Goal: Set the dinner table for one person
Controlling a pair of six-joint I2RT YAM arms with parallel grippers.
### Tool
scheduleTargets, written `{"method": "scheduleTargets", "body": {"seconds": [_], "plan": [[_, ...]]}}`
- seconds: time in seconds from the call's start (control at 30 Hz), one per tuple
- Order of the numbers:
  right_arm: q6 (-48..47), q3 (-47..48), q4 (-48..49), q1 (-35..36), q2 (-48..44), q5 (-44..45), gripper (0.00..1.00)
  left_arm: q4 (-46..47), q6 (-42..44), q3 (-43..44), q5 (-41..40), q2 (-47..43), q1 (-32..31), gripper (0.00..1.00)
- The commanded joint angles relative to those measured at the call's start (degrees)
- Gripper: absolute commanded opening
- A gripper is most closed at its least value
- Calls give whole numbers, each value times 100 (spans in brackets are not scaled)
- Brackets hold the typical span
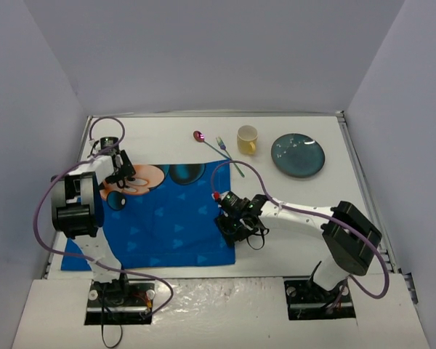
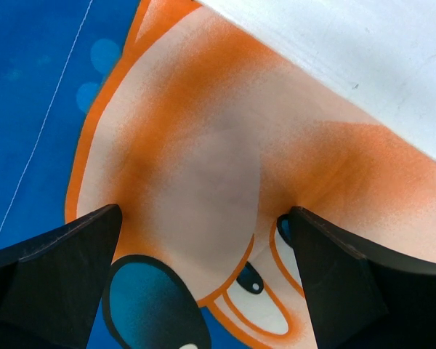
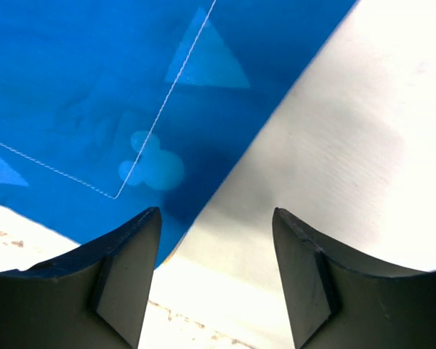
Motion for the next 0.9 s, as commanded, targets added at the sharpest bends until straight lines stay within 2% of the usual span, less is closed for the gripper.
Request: {"method": "scheduleTargets", "body": {"seconds": [0.0,0.07,0.17,0.27,0.4,0.63,0.87], "plan": [[-108,1010,-237,39,-643,607,60,-262,66,336,-52,-778,10,97],[-261,1215,-202,29,-689,802,60,-322,106,384,-33,-953,0,97],[-561,1784,276,-121,-482,828,60,-392,233,330,26,-1758,-140,97],[-640,2036,770,-413,-73,283,59,-246,304,152,270,-2080,-284,97],[-607,2185,1597,-690,505,-149,59,-83,296,-11,383,-1798,-319,97],[-426,2100,2785,-1193,1358,-514,59,-31,274,227,229,-815,-244,97],[-26,1350,3603,-1410,1893,-442,59,-97,276,350,104,-160,-138,97]]}}
